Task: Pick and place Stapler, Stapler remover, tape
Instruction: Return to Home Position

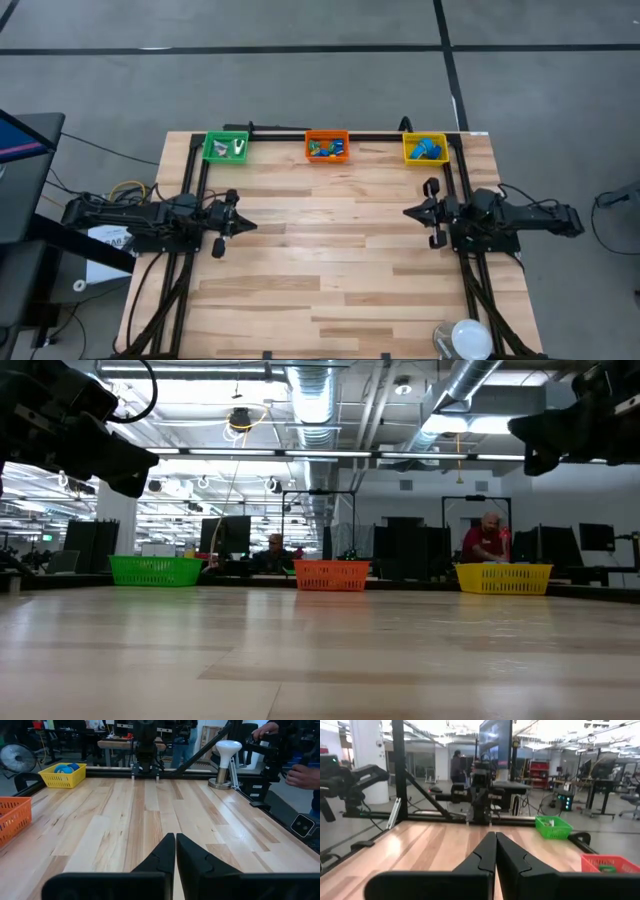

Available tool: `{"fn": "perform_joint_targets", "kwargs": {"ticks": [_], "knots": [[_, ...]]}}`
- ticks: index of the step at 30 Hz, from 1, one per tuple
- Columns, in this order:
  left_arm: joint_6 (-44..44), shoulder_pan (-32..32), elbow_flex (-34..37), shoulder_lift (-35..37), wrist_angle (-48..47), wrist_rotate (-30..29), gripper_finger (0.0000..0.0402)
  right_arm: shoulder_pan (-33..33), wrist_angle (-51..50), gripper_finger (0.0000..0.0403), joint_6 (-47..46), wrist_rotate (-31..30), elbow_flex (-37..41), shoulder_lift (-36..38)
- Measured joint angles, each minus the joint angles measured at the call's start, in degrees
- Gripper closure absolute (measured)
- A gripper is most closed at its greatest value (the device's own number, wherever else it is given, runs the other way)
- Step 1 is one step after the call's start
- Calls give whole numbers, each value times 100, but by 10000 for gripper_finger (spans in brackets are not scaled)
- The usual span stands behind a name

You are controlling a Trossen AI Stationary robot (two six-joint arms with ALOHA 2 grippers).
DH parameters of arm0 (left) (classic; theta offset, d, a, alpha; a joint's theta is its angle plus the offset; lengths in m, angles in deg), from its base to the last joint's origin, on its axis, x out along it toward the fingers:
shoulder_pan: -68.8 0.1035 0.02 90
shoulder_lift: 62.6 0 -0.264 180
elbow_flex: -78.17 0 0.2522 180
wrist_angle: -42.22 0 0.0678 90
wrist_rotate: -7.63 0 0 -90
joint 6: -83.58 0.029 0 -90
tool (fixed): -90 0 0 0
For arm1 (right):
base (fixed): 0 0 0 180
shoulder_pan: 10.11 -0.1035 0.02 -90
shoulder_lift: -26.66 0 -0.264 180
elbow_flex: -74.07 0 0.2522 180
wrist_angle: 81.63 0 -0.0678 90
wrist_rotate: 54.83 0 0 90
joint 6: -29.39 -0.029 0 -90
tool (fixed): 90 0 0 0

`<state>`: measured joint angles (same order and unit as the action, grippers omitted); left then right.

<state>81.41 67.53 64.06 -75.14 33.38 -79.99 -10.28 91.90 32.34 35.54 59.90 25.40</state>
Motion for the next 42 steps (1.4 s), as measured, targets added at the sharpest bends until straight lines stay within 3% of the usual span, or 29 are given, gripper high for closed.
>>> {"fn": "perform_joint_targets", "kwargs": {"ticks": [9, 42], "knots": [[0, 0, -1, 0, 36, -1, 393, -158, -657, 403, -8, -63, 4, 116], [0, 0, -1, -1, 162, -1, 393, -165, -659, 403, 2, -43, 11, 116]]}}
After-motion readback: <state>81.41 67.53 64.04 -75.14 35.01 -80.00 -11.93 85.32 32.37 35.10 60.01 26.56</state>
